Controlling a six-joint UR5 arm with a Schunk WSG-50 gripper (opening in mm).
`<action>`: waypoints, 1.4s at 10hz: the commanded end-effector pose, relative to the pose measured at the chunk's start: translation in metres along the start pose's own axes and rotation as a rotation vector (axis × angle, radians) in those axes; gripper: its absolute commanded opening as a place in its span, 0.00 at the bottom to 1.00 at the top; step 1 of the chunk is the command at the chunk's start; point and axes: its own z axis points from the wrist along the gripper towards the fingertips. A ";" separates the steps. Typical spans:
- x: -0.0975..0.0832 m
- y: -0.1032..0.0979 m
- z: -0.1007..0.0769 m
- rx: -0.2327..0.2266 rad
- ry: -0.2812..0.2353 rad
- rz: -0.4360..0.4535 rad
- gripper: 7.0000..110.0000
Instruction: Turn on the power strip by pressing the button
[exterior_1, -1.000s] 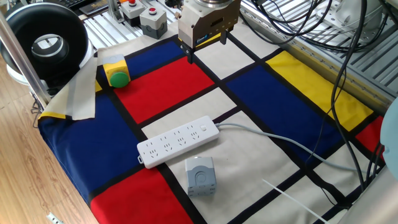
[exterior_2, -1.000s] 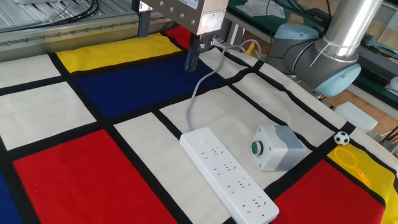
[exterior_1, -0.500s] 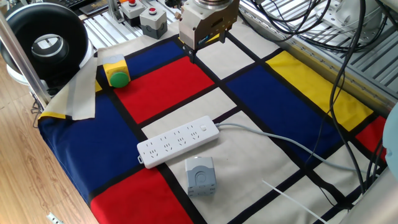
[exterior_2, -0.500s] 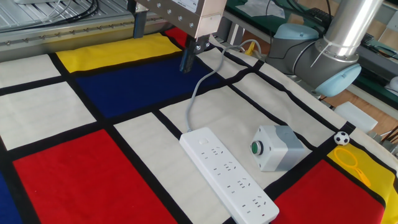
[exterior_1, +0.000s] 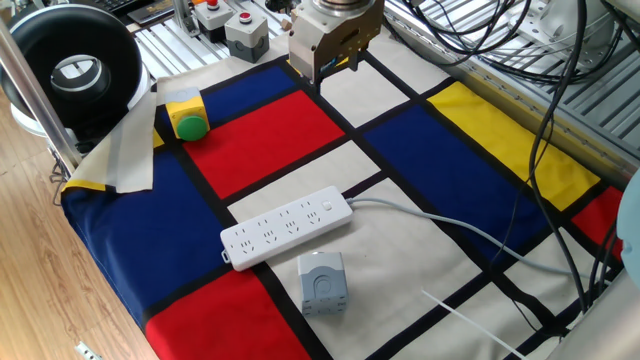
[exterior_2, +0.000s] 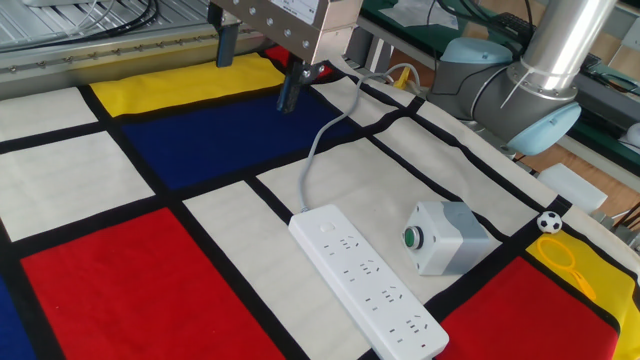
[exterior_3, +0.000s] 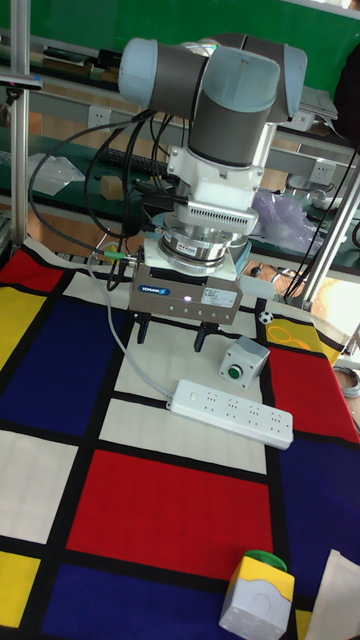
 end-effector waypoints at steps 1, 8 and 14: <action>-0.003 0.000 -0.001 -0.006 -0.011 0.022 0.00; -0.001 -0.039 0.006 0.087 -0.024 0.005 0.00; 0.028 -0.018 0.010 0.055 0.091 0.025 0.15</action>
